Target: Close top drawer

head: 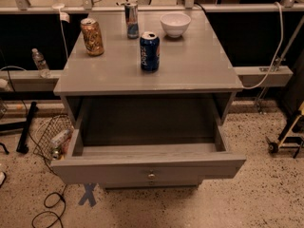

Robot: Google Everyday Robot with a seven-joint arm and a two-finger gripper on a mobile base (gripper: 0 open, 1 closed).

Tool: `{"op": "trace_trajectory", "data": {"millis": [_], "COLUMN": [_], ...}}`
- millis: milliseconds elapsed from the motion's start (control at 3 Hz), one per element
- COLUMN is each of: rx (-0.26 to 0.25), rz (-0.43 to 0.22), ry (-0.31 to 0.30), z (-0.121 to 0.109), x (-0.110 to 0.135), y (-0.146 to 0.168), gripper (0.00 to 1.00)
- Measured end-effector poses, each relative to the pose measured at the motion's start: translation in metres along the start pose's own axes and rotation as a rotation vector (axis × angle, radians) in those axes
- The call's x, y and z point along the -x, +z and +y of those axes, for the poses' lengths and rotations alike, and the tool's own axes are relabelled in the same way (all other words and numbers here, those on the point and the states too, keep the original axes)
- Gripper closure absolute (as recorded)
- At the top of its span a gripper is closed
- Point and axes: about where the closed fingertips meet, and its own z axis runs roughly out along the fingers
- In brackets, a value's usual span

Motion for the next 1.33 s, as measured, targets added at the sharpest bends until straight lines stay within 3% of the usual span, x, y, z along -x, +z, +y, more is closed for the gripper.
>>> {"op": "trace_trajectory", "data": {"millis": [333, 1000, 1333], "rx": [-0.005, 0.190, 0.298], "rz": [-0.004, 0.181, 0.249], "ry": [-0.002, -0.022, 0.013], "z": [0.000, 0.015, 0.018], "x": [0.002, -0.010, -0.020], "y": [-0.001, 0.113, 0.176], "gripper": [0.00, 0.00, 0.00]}}
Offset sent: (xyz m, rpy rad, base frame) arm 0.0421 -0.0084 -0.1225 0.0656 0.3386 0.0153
